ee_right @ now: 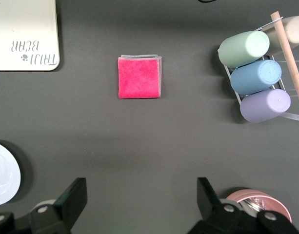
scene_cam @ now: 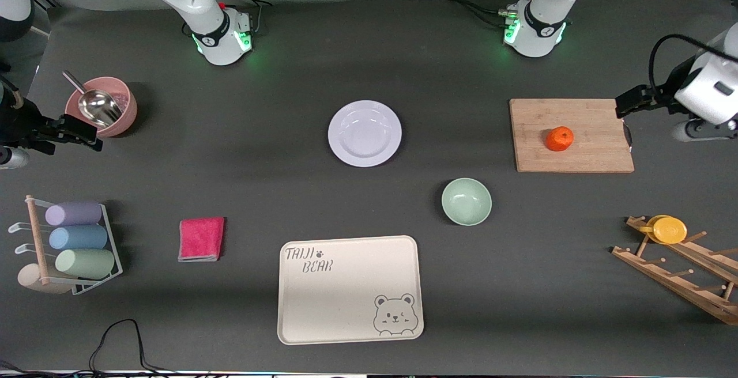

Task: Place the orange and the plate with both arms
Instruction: 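Move the left gripper toward the orange on the cutting board, then grasp the orange with the left gripper while the right gripper lowers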

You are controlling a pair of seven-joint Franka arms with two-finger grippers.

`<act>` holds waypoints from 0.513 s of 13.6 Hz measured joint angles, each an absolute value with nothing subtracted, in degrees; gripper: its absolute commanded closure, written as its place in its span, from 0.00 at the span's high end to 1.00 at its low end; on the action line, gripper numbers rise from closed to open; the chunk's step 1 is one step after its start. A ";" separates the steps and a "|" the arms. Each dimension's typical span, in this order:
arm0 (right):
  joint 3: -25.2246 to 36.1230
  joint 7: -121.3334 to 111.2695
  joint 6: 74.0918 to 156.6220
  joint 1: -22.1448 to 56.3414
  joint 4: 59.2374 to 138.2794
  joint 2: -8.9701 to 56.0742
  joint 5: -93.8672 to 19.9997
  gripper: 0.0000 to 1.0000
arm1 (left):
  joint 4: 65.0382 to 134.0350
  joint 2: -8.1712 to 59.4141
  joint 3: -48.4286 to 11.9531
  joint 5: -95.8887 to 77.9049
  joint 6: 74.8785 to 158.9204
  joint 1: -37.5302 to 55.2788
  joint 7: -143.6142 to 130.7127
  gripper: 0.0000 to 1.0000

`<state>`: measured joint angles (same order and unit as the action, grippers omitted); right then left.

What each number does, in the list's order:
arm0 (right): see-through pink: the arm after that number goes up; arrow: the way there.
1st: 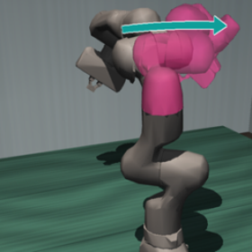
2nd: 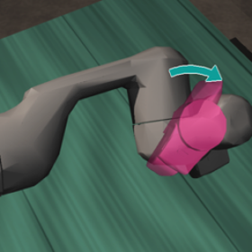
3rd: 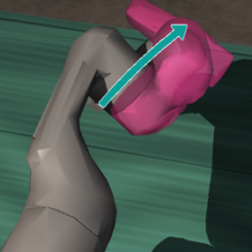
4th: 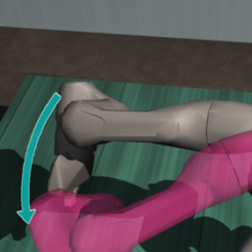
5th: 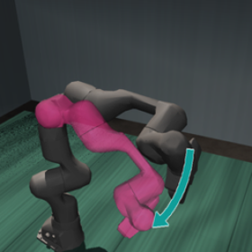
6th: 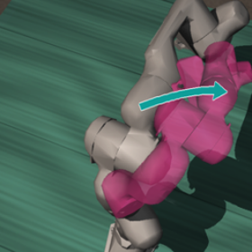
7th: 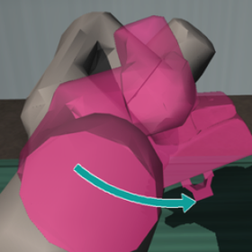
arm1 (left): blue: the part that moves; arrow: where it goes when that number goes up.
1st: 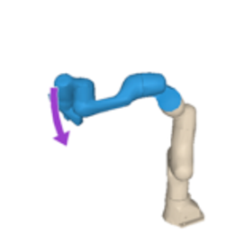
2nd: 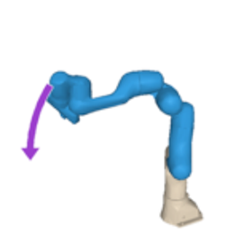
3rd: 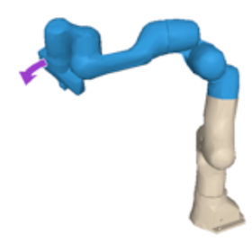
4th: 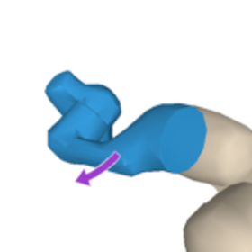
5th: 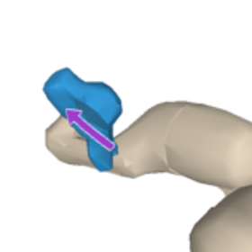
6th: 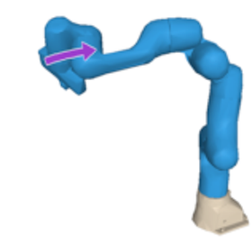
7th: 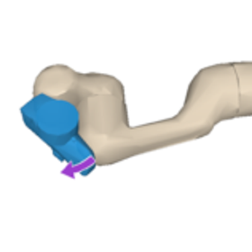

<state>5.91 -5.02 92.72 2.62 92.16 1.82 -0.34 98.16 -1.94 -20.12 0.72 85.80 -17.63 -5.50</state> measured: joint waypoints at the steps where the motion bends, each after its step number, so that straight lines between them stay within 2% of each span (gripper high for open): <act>1: 5.91 -5.02 92.72 2.62 92.16 1.82 -0.34 1.00 | 100.65 -1.86 -20.08 0.75 87.62 -17.64 -5.77 1.00; 7: 5.88 -5.02 91.92 2.71 92.15 1.48 -0.35 1.00 | 125.29 -4.78 -20.06 0.84 112.32 -17.65 -7.58 1.00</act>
<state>5.88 -5.02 91.92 2.71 92.15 1.48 -0.35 125.29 -4.78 -20.06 0.84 112.32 -17.65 -7.58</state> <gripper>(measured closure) 0.000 0.000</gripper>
